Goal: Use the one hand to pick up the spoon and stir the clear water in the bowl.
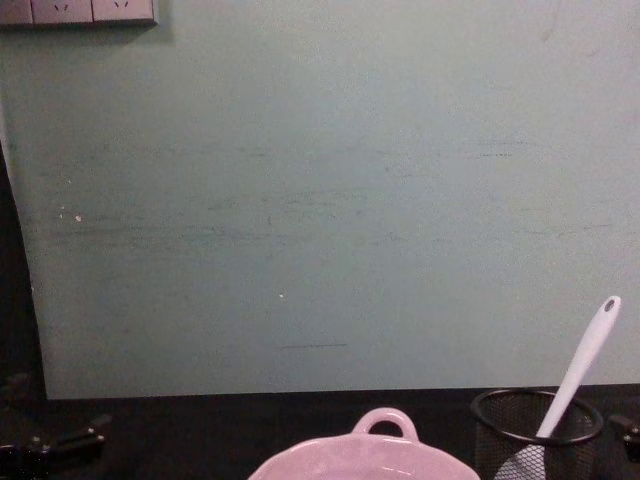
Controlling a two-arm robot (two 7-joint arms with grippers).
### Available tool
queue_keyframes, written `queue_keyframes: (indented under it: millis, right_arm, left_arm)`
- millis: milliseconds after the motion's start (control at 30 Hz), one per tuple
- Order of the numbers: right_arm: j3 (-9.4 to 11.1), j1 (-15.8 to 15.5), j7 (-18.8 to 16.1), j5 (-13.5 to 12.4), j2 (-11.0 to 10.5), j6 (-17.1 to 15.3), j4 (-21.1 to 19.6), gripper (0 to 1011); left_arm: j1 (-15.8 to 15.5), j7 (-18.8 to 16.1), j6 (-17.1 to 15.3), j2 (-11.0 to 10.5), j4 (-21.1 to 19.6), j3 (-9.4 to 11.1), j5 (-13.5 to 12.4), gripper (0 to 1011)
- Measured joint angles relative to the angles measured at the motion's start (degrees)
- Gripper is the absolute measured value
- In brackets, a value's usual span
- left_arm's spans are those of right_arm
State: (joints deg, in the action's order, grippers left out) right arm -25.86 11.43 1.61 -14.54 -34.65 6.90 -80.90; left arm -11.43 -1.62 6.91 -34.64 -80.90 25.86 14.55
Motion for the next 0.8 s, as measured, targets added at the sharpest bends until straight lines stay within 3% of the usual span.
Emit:
queue_keyframes:
  millis: [800]
  right_arm:
    - [0.0, 0.0, 0.0, 0.0, 0.0, 0.0, 0.0, 1002]
  left_arm:
    - [0.0, 0.0, 0.0, 0.0, 0.0, 0.0, 0.0, 1011]
